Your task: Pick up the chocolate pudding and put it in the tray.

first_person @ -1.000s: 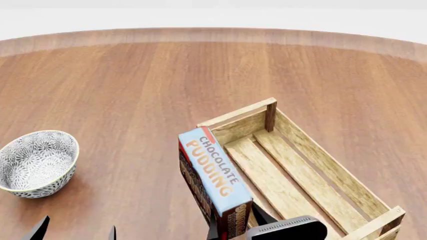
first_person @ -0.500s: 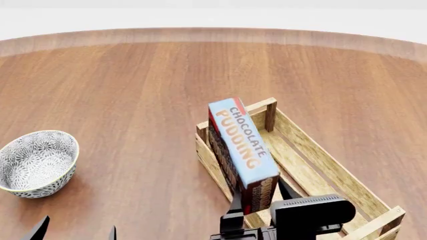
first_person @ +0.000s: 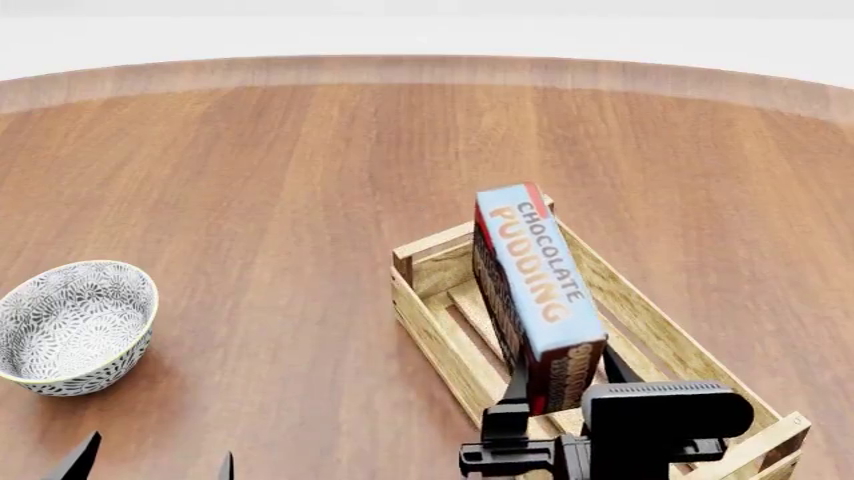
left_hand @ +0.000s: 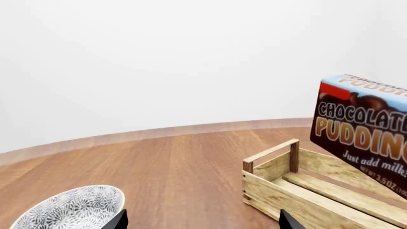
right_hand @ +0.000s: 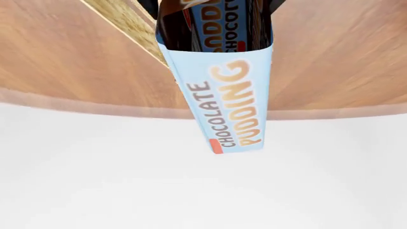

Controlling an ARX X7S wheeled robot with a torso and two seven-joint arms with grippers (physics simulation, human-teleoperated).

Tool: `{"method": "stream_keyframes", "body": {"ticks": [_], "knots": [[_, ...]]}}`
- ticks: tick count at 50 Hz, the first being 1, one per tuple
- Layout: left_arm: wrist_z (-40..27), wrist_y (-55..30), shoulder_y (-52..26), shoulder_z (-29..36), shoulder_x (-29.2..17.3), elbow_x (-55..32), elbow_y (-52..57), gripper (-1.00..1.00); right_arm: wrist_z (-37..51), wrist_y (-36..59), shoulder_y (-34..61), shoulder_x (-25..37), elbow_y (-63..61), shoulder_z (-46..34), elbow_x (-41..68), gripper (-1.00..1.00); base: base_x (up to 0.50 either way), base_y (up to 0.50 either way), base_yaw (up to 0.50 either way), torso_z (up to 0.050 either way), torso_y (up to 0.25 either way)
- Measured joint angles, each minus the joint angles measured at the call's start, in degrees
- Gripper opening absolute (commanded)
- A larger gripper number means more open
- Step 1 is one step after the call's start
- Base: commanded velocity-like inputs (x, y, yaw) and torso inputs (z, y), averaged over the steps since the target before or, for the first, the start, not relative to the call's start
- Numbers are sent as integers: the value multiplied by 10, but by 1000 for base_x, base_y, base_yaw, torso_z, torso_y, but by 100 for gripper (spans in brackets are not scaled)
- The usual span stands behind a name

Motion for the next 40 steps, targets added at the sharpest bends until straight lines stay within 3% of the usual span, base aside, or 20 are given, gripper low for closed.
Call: {"method": "stream_keyframes", "body": {"ticks": [40], "knots": [[-6,2,-1,4,-6,-6,1,100,15,-20,25,-2,88,19,-3,-100,0,0,0,0,0]]}}
